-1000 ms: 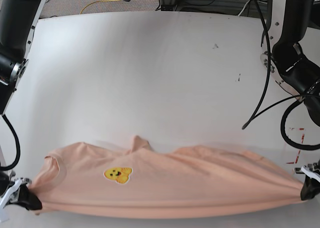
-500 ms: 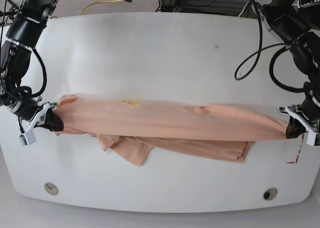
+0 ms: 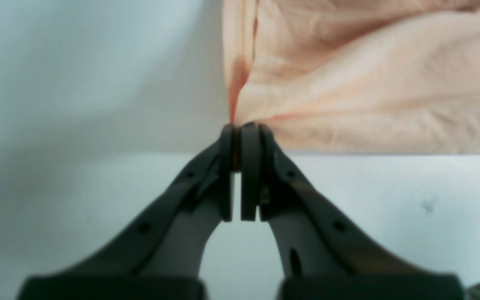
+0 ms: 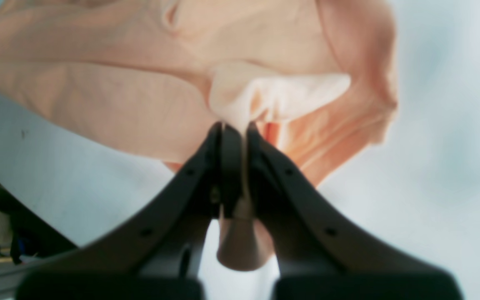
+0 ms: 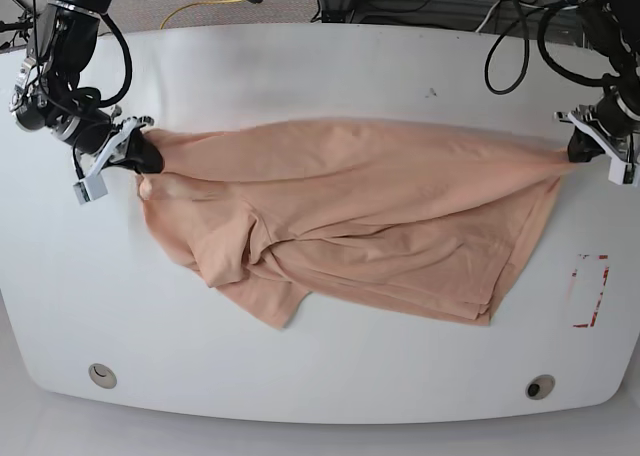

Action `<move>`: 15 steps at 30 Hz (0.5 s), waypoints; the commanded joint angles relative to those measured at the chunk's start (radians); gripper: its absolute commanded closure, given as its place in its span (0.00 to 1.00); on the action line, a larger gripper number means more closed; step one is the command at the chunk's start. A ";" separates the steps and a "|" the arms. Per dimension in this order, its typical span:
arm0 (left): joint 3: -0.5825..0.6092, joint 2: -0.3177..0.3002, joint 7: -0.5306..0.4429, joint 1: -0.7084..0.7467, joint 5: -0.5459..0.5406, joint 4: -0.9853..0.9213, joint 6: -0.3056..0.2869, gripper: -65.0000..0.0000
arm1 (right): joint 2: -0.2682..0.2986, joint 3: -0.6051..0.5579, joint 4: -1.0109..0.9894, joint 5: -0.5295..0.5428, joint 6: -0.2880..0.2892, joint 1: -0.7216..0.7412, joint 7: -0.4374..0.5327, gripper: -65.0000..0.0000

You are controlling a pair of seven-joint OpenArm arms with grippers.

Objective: Fold the T-shirt properly
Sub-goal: 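Swing the held shirt back and lay it across the table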

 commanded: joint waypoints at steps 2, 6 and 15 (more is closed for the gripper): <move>-0.026 -0.021 -0.011 0.031 -0.001 -0.025 0.001 1.00 | 0.006 0.009 0.018 0.010 0.006 -0.029 0.014 1.00; -0.064 -0.021 -0.011 0.059 -0.001 -0.080 0.001 1.00 | -0.009 0.009 0.017 0.010 0.006 -0.072 0.016 1.00; -0.095 -0.038 -0.009 0.093 -0.001 -0.102 0.001 1.00 | -0.012 0.003 0.012 0.009 0.006 -0.153 0.016 1.00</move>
